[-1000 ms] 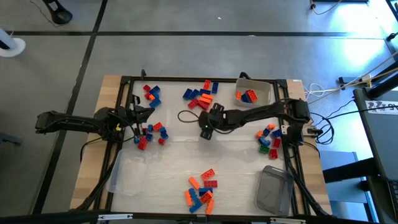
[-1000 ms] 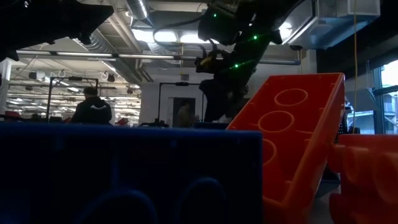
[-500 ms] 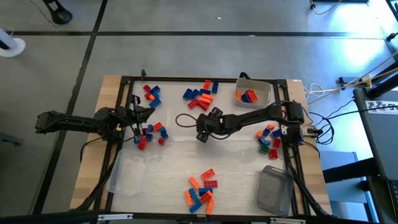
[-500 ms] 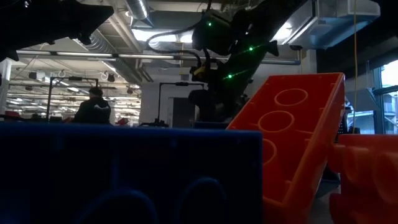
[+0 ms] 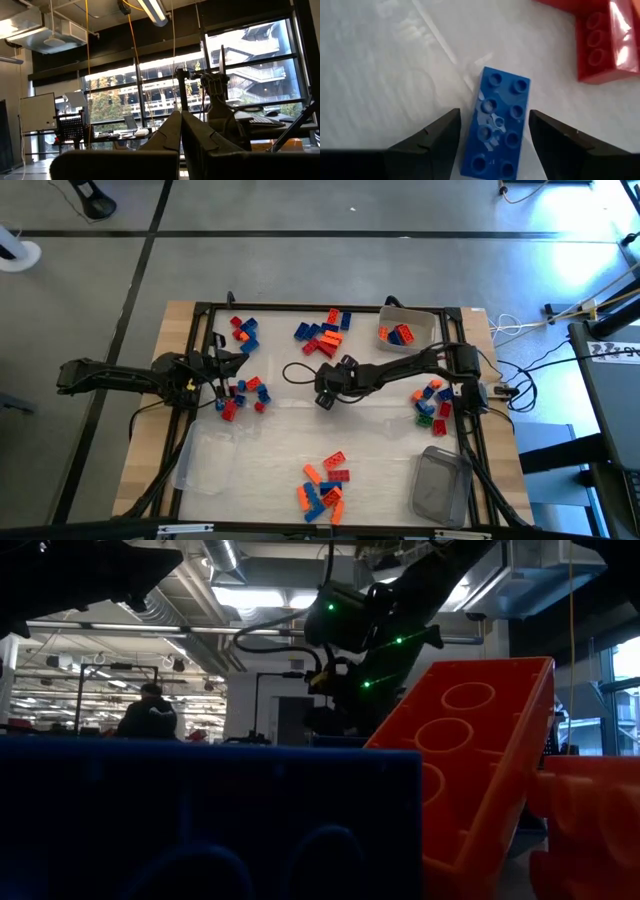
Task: Sort blocks by size
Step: Put the blue game piece into the gray bin
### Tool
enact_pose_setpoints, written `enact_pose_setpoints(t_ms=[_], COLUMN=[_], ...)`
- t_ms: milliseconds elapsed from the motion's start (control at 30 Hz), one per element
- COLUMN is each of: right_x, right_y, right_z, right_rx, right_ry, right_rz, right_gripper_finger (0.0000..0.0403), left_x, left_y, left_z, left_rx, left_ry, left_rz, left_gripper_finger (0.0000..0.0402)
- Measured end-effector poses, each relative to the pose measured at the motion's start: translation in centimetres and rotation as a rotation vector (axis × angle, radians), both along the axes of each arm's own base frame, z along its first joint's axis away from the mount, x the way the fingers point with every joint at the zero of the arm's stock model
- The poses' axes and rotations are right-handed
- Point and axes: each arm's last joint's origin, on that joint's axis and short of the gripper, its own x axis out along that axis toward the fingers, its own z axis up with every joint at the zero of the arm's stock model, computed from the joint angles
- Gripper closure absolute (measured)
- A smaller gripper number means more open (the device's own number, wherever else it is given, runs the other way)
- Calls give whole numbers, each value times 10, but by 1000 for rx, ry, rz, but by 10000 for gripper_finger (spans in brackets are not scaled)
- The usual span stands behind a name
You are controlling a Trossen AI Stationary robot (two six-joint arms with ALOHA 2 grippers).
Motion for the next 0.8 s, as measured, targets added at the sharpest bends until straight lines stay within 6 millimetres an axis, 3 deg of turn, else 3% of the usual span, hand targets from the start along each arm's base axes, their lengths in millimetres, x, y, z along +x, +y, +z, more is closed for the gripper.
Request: enact_pose_setpoints(t_ms=[267, 567, 800], right_x=[-1, -1, -3], right_y=[-6, -11, -10], right_z=[-1, -1, -1], right_rx=[64, 159, 127], right_ry=[6, 2, 43], right_rz=[9, 37, 88], right_gripper_finger=[169, 263, 261], left_x=[0, 0, 0], left_y=[0, 0, 0], left_z=[0, 0, 0], left_rx=[-2, -1, 0], left_ry=[0, -1, 0], left_rz=[-1, 0, 0], left_gripper_finger=[402, 402, 402])
